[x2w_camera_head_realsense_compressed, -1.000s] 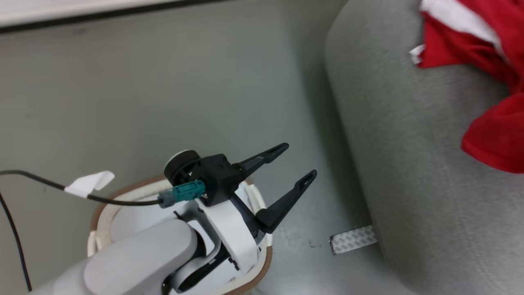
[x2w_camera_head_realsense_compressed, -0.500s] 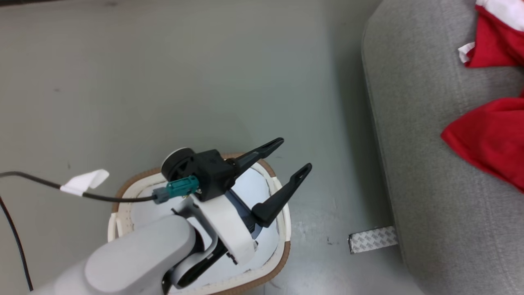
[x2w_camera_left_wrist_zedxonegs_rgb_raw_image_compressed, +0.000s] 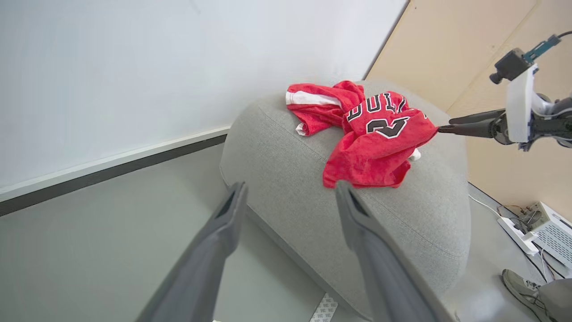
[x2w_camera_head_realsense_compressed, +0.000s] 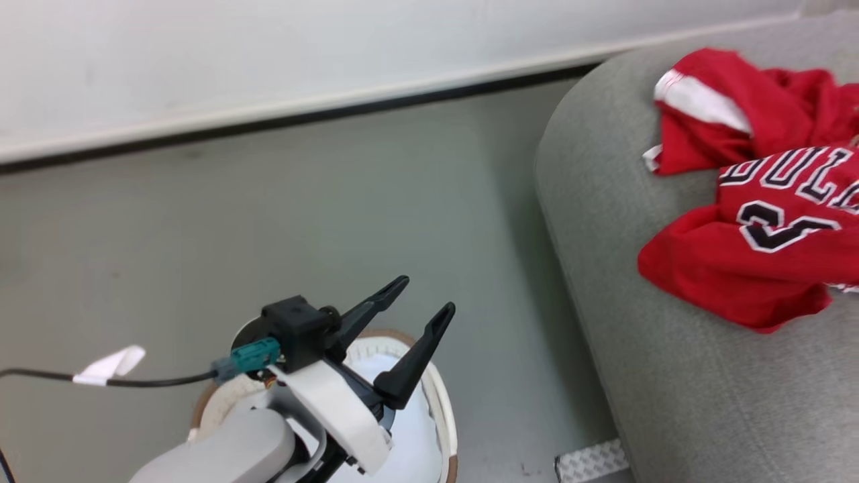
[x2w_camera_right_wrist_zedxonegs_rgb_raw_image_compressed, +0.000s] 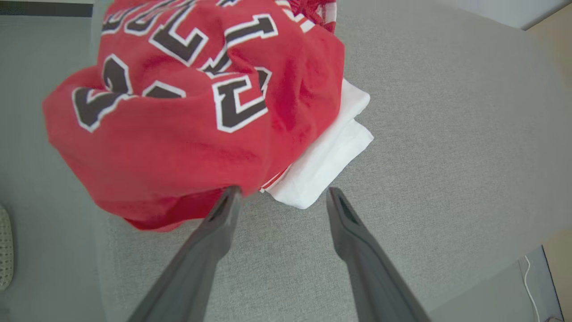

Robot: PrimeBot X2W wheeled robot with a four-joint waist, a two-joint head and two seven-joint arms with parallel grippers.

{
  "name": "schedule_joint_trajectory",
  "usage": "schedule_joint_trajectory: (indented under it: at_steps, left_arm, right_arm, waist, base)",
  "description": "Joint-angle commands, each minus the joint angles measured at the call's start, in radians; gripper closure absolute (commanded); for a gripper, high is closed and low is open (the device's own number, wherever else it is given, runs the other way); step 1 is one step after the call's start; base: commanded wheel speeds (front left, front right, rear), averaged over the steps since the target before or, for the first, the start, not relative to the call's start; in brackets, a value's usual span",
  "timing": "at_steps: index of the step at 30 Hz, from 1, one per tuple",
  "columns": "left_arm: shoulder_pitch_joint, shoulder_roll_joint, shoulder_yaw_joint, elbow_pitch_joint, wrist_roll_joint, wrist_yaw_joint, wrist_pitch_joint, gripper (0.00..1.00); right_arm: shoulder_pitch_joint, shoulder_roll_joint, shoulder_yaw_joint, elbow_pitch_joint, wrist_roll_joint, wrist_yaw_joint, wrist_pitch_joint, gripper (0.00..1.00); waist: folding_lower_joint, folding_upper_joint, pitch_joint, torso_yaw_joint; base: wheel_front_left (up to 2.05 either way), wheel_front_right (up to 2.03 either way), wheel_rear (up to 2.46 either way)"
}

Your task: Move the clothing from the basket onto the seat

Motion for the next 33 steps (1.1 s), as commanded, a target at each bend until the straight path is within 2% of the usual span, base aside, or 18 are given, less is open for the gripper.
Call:
schedule_joint_trajectory:
  at_steps: [1, 7, 10, 14, 19, 20, 27, 31, 33]
  left_arm:
    - [0.027, 0.003, 0.014, -0.007, -0.019, 0.011, -0.009, 0.0]
    - [0.104, 0.015, 0.086, -0.016, -0.036, 0.039, -0.023, 0.0]
    - [0.146, 0.024, 0.152, -0.029, -0.036, 0.052, -0.024, 0.0]
    - [0.223, 0.03, 0.287, -0.057, 0.004, 0.062, -0.023, 0.0]
    - [0.348, 0.018, 0.455, -0.067, 0.038, 0.076, -0.024, 0.0]
    - [0.348, 0.018, 0.455, -0.067, 0.038, 0.076, -0.024, 0.0]
    - [0.539, -0.013, 0.65, -0.066, 0.101, 0.088, -0.024, 0.0]
    - [0.611, -0.045, 0.737, -0.066, 0.179, 0.091, -0.024, 0.0]
    - [0.647, -0.083, 0.787, -0.071, 0.232, 0.084, -0.023, 0.0]
  right_arm:
    - [0.041, -0.015, -0.01, -0.065, 0.022, -0.002, 0.035, 0.0]
    - [0.099, 0.0, -0.018, -0.294, 0.047, -0.002, 0.082, 0.0]
    - [0.103, 0.018, -0.014, -0.372, 0.055, -0.002, 0.054, 0.0]
    - [0.104, 0.058, -0.001, -0.433, 0.064, -0.002, -0.011, 0.0]
    - [0.134, 0.158, 0.026, -0.426, 0.049, -0.003, -0.123, 0.0]
    - [0.134, 0.158, 0.026, -0.426, 0.049, -0.003, -0.123, 0.0]
    - [0.26, 0.279, 0.056, -0.369, 0.02, -0.003, -0.315, 0.0]
    - [0.326, 0.34, 0.065, -0.329, -0.011, -0.003, -0.442, 0.0]
    - [0.355, 0.378, 0.071, -0.31, -0.041, -0.003, -0.529, 0.0]
  waist:
    - [0.0001, 0.0, -0.075, -0.017]
    - [0.0001, 0.0, -0.149, 0.006]
    - [0.0001, 0.0, -0.184, 0.032]
    - [0.0001, 0.0, -0.222, 0.078]
    - [0.0001, 0.0, -0.28, 0.144]
    - [0.0001, 0.0, -0.28, 0.144]
    - [0.0001, 0.0, -0.356, 0.227]
    - [0.0001, 0.0, -0.37, 0.259]
    - [0.0001, 0.0, -0.374, 0.27]
  base:
    - [0.0, 0.0, 0.0]
    - [0.0, 0.0, 0.0]
    - [0.0, 0.0, 0.0]
    - [0.0, 0.0, 0.0]
    - [0.0, 0.0, 0.0]
    - [0.0, 0.0, 0.0]
    - [0.0, 0.0, 0.0]
    - [0.0, 0.0, 0.0]
    - [0.0, 0.0, 0.0]
